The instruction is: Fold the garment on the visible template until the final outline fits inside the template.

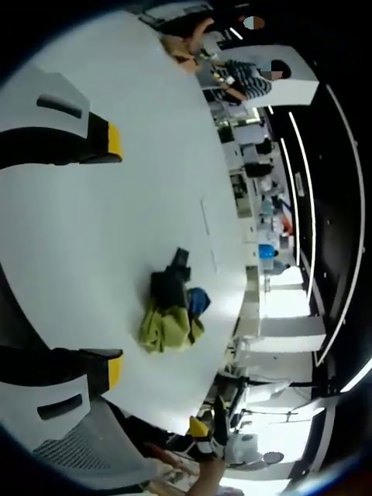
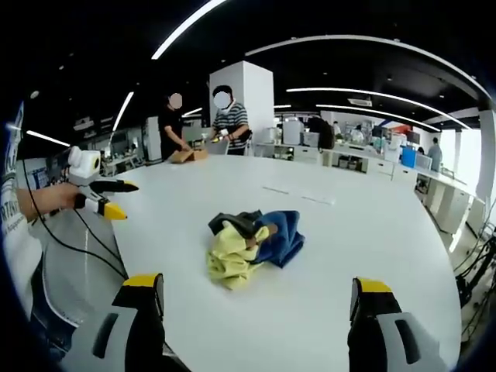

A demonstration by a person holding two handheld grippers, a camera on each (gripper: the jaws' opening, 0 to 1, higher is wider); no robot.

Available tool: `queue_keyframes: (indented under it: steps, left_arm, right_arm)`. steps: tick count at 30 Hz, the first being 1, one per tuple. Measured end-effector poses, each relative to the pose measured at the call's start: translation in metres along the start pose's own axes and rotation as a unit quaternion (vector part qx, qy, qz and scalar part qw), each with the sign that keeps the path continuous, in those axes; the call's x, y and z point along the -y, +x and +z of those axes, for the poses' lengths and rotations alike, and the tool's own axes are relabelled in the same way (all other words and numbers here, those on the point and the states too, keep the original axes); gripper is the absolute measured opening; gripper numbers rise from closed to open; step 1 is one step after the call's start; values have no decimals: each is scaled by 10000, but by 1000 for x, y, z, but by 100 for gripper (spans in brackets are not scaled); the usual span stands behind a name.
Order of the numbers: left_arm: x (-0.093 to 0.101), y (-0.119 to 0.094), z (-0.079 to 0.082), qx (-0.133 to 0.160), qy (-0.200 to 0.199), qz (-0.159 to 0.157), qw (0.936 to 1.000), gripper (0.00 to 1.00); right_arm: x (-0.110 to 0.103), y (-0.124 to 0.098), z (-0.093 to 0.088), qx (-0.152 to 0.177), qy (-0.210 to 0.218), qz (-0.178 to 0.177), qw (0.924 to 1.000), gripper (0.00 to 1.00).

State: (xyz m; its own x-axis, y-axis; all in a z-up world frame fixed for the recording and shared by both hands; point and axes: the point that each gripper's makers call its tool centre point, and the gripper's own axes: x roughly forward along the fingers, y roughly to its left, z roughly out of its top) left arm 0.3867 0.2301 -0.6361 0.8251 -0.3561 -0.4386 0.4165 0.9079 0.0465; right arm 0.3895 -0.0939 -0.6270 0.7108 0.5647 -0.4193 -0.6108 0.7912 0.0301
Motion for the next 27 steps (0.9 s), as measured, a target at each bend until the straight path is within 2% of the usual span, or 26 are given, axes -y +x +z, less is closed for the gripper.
queue_keyframes:
  steps: [27]
  left_arm:
    - [1, -3, -1, 12, -29, -37, 10000, 92]
  right_arm:
    - [3, -3, 0, 112, 109, -12, 9999, 99]
